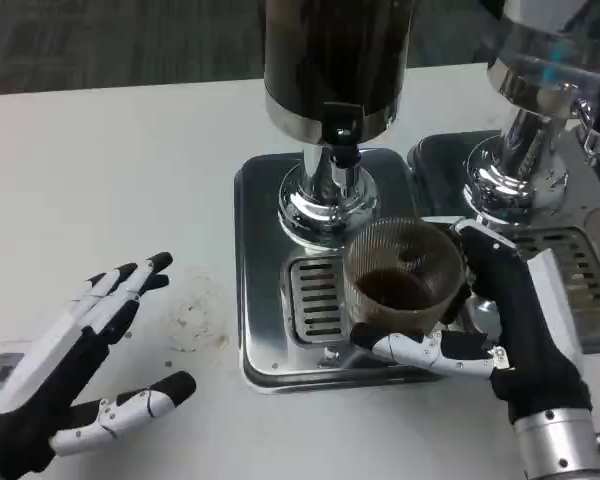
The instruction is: Grasp the cup under the faucet to collect the drink, then remove the cup.
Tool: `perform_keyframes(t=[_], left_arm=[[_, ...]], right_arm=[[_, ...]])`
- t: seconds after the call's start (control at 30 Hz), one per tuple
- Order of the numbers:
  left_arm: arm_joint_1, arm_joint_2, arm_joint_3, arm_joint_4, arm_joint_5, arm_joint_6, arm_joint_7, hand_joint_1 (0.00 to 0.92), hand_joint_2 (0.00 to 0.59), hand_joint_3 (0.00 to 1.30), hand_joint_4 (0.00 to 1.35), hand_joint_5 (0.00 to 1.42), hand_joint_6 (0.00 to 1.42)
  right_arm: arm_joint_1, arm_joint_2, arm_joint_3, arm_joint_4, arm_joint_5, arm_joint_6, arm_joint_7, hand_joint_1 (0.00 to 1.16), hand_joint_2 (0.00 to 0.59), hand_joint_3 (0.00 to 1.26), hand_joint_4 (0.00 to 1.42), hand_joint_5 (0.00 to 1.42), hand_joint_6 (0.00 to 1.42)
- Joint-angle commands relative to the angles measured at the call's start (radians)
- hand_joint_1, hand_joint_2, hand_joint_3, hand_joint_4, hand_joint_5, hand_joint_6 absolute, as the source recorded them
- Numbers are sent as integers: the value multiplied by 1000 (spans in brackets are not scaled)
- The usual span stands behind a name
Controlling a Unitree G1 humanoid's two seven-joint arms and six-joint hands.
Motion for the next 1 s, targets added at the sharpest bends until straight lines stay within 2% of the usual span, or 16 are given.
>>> perform_keyframes(t=[0.03, 0.33, 0.6, 1.0], left_arm=[[19, 17, -13, -22, 31, 10, 30, 0, 127, 0, 0, 0, 0], [59, 24, -16, -48, 84, -18, 107, 0, 124, 0, 0, 0, 0], [124, 25, -22, -101, 113, -13, 141, 0, 122, 0, 0, 0, 0], [208, -4, -14, -179, 136, 39, 195, 0, 113, 0, 0, 0, 0]], right_arm=[[19, 7, -2, -74, 32, -8, 29, 1034, 78, 798, 900, 894, 1046], [85, -1, 16, -195, 61, 6, 120, 1034, 78, 804, 900, 894, 1049], [110, -12, 48, -244, 84, 5, 198, 1034, 78, 806, 900, 894, 1049], [168, -9, 68, -270, 89, -2, 231, 1034, 78, 806, 900, 894, 1049]])
